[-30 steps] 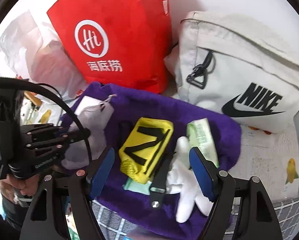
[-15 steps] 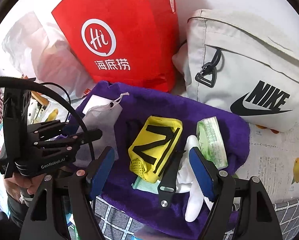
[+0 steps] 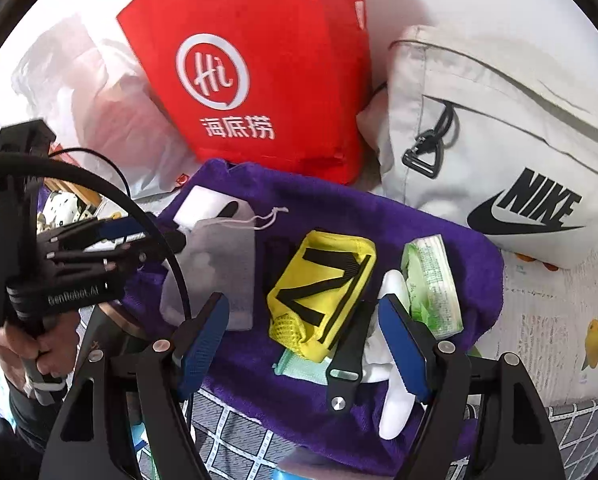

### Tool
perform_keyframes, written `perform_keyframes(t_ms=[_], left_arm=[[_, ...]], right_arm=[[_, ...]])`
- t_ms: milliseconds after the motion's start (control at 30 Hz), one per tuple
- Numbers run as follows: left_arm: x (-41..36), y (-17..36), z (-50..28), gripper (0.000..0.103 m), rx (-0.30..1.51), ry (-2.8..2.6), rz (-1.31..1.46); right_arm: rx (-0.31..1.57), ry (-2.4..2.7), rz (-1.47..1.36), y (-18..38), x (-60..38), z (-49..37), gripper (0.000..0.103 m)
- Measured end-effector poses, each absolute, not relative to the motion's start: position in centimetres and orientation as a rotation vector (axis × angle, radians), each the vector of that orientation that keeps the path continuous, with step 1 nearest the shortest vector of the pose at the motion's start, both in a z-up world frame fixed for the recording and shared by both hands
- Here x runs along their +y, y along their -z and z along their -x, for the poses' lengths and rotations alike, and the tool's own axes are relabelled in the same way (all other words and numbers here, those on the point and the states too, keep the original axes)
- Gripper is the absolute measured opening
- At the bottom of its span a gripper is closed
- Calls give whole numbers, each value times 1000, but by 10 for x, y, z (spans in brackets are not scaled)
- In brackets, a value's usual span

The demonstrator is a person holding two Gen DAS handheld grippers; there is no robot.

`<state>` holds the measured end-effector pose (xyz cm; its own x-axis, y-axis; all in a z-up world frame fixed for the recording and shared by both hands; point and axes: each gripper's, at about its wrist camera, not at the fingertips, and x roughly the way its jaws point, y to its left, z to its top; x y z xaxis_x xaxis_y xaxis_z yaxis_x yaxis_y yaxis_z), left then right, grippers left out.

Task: Organize soft objects
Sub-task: 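Move both grippers back over the table toward the green and fruit-print packets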

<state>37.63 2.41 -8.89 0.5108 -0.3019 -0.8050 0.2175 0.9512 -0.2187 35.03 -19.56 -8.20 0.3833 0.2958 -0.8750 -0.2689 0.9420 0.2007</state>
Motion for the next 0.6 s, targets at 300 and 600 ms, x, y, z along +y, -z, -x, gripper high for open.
perform_keyframes(t_ms=[300, 600], left_arm=[[36, 62, -366, 62, 938, 325, 123], [43, 22, -341, 65, 863, 340, 124]], right_arm=[[1041, -365, 52, 49, -177, -323, 77], [1139, -478, 41, 52, -147, -254, 77]])
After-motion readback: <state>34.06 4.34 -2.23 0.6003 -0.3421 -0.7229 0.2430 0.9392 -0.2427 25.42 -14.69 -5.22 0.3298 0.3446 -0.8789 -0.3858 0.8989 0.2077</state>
